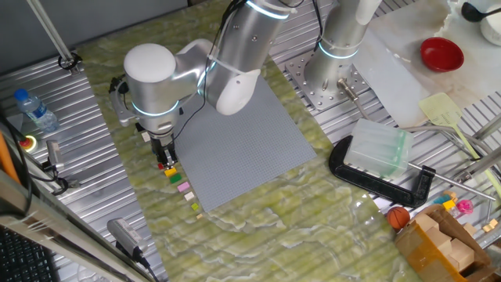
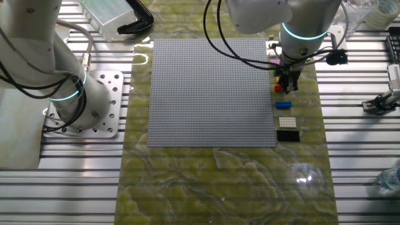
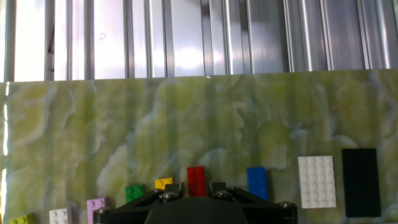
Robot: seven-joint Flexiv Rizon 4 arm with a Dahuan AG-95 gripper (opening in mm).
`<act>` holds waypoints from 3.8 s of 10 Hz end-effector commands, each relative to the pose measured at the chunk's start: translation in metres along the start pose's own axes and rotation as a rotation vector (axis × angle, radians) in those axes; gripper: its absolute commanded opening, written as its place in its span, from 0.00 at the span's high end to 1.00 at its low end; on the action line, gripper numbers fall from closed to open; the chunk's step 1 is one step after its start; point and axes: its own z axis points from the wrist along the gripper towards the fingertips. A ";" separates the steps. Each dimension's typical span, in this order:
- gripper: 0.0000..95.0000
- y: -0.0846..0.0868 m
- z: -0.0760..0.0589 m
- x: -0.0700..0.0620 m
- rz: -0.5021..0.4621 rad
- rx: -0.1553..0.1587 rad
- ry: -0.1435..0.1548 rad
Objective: Build with small Lego blocks
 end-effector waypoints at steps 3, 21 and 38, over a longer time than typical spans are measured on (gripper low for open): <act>0.80 0.000 0.001 0.000 0.004 0.000 0.000; 0.60 -0.072 -0.036 -0.019 -0.093 0.012 0.014; 0.60 -0.154 -0.008 -0.017 -0.022 0.007 0.024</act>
